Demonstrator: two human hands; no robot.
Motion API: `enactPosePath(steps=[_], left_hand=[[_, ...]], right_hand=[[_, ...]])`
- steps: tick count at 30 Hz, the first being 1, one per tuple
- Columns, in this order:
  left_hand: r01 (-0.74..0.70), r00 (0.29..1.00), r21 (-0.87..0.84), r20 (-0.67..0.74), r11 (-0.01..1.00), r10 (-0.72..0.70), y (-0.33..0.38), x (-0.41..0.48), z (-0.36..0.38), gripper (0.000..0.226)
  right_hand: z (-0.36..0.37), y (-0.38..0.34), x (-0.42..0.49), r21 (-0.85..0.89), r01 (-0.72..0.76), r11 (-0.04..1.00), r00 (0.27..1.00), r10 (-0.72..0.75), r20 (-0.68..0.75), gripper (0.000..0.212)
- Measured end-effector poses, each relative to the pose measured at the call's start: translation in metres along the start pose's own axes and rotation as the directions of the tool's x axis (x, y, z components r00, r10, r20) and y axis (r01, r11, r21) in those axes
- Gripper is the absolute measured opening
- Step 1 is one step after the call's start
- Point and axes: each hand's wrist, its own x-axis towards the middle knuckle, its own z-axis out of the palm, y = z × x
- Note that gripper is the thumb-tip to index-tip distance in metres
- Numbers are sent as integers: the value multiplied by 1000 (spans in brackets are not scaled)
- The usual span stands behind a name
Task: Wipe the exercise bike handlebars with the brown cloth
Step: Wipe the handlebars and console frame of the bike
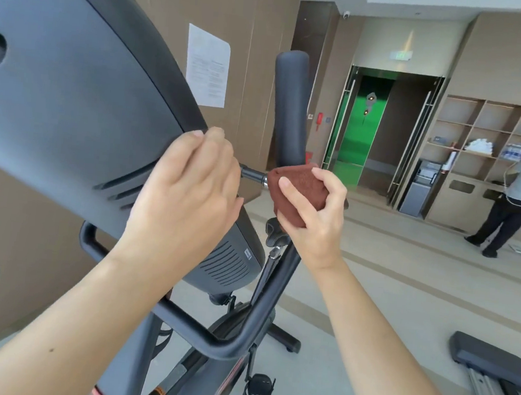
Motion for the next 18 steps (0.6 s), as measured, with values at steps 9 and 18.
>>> enactPosePath(steps=[9, 18], left_hand=[[132, 987, -283, -54, 950, -153, 38, 3, 7, 28], [281, 934, -675, 30, 683, -355, 66, 42, 8, 47]], right_hand=[[-34, 75, -51, -25, -177, 984, 938, 176, 298, 51], [-62, 96, 9, 298, -290, 909, 931, 196, 307, 51]])
